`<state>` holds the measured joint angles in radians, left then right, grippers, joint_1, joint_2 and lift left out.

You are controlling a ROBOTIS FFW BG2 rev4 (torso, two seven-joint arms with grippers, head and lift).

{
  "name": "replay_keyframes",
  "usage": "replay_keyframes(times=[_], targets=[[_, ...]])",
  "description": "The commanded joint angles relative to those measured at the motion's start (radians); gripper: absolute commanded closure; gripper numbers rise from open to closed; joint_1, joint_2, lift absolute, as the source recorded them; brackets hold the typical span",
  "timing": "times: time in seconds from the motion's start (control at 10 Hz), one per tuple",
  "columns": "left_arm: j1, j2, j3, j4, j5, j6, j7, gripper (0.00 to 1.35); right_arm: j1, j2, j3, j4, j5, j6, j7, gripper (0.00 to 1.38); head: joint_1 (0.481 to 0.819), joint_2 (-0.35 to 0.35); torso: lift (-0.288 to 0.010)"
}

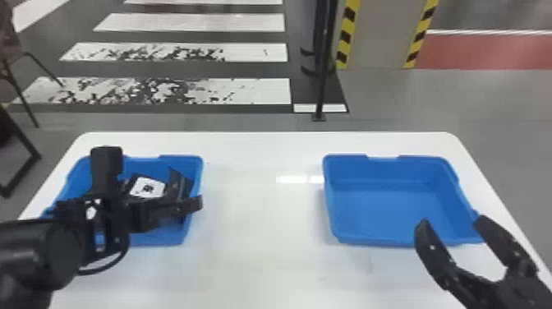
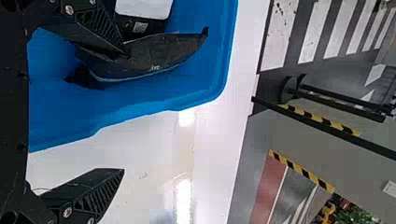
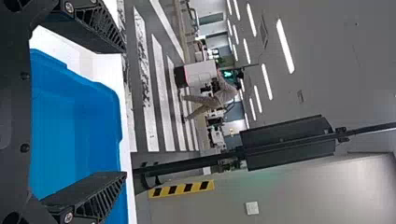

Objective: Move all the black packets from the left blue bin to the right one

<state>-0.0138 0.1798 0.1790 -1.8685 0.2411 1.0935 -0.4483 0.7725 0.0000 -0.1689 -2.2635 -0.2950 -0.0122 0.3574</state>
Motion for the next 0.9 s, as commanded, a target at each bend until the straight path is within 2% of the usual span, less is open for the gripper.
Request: replay_keyframes(times=[0.0,0.3,0.5,0.6,0.7,0.8], targets=[[-0.011,0.003,0.016,0.000,-0.018,0.028,0.000,0.13,-0.002,0.000,0.001,0.002,0.000,0.005,0.000,0.09,0.695,0.007,-0.140],[-0.035,0.003,0.026,0.024,-0.044,0.033,0.023,0.13,-0.004,0.000,0.005,0.007,-0.002,0.012,0.002,0.09,0.695,0.038,-0.140],[-0.097,0.007,0.014,0.147,-0.048,0.031,0.026,0.13,-0.007,0.000,0.007,0.012,-0.006,0.020,0.002,0.09,0.695,0.054,-0.140],[-0.131,0.018,-0.012,0.211,-0.044,0.016,0.023,0.21,-0.007,0.000,0.011,0.012,-0.008,0.020,0.002,0.09,0.695,0.059,-0.140],[-0.158,0.032,-0.033,0.270,-0.028,-0.011,0.003,0.59,-0.012,0.000,0.015,0.014,-0.008,0.020,0.002,0.09,0.695,0.058,-0.140],[-0.153,0.033,-0.047,0.272,-0.022,-0.028,0.000,1.01,-0.014,0.000,0.015,0.017,-0.012,0.022,0.002,0.09,0.695,0.054,-0.140]])
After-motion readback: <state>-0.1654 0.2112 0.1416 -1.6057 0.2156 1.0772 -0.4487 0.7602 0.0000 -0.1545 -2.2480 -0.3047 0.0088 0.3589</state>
